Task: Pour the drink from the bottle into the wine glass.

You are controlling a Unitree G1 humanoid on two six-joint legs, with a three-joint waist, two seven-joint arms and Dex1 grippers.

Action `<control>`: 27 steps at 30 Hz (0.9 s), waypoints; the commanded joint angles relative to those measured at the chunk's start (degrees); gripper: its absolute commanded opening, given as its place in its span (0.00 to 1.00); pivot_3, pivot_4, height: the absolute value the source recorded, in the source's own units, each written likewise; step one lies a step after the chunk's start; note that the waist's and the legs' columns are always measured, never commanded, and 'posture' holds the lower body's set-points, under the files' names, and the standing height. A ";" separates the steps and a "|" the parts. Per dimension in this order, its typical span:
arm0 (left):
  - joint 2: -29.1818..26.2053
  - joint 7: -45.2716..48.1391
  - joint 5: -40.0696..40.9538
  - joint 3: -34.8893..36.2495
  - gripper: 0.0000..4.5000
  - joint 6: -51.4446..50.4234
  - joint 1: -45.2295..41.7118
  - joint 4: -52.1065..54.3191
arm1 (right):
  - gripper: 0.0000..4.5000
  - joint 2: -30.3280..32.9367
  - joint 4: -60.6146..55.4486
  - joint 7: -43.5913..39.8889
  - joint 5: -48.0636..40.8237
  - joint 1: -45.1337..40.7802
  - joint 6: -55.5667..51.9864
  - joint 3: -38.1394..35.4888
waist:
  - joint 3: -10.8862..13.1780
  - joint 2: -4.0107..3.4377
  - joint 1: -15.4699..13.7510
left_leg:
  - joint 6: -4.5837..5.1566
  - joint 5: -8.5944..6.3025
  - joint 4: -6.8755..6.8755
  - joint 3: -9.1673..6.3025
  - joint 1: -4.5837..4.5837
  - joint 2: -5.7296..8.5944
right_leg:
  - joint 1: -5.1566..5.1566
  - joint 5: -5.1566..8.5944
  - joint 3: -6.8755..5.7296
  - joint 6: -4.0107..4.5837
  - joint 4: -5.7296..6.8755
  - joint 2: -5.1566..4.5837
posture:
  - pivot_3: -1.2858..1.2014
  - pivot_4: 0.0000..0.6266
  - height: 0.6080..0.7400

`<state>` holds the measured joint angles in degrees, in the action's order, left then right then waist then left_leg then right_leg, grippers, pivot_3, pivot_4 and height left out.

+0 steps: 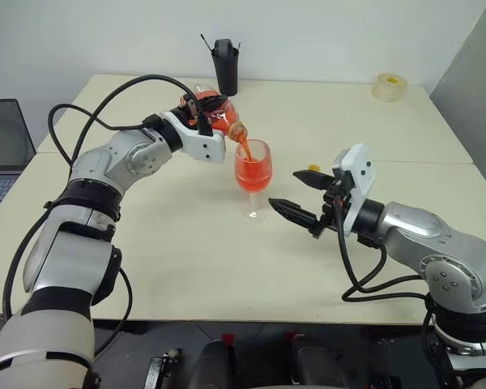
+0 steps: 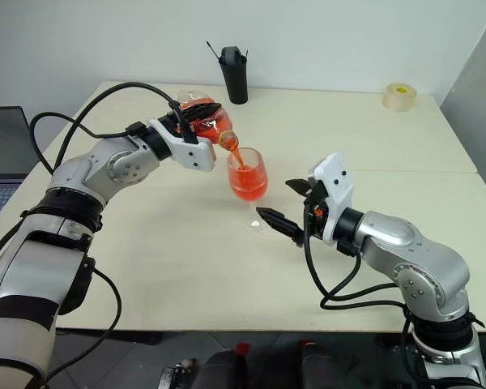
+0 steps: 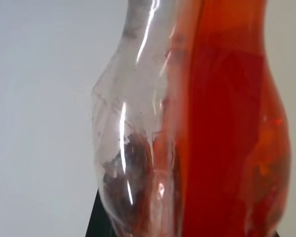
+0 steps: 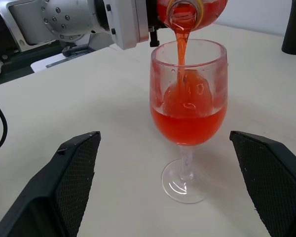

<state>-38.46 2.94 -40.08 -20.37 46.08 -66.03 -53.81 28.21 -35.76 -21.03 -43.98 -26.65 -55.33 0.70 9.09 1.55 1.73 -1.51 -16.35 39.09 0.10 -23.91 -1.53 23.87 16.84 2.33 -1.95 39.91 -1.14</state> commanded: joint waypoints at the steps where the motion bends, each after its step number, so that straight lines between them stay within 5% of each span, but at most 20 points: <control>1: 1.91 5.00 10.16 5.30 0.19 -1.67 -0.42 0.43 | 1.00 -1.09 -1.05 -0.26 -0.62 -2.48 2.27 -1.50 | 0.00 0.00 0.00 | -0.01 0.01 0.00 0.01 0.00 0.00 | 0.00 0.00 0.00 0.00 0.00 0.00 | 0.52 0.24 1.00; 9: 7.19 23.11 33.73 16.06 0.19 -14.37 6.72 4.47 | 1.00 -3.69 0.59 0.97 -4.95 -11.78 0.25 -3.67 | 0.00 -0.01 0.52 | -0.03 0.02 0.01 0.04 0.02 -0.04 | 0.07 0.00 0.03 0.00 0.06 0.01 | 0.52 0.24 1.00; 15: 10.08 23.78 46.62 26.47 0.19 -33.97 14.14 9.45 | 1.00 -4.91 6.70 2.49 -6.22 -24.21 -4.61 -1.30 | 0.00 -0.01 1.44 | -0.03 0.02 0.03 0.00 -0.01 -0.06 | 0.15 0.00 0.01 0.01 0.12 0.00 | 0.52 0.24 1.00; 27: 16.13 14.49 52.33 34.11 0.18 -49.19 26.09 17.31 | 1.00 -4.88 11.89 1.86 -6.14 -31.15 -14.05 2.34 | -0.04 -0.01 1.34 | -0.04 0.02 0.06 -0.09 -0.08 -0.06 | 0.15 -0.01 -0.05 0.01 0.16 -0.20 | 0.52 0.24 1.00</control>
<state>-22.62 18.18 11.54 13.27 -2.76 -40.45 -38.59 22.94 -22.31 -18.61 -50.25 -55.89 -69.48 3.60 9.06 1.54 3.07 -1.55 -16.33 39.15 0.03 -23.99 -1.59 24.02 16.83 2.30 -1.94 40.07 -1.34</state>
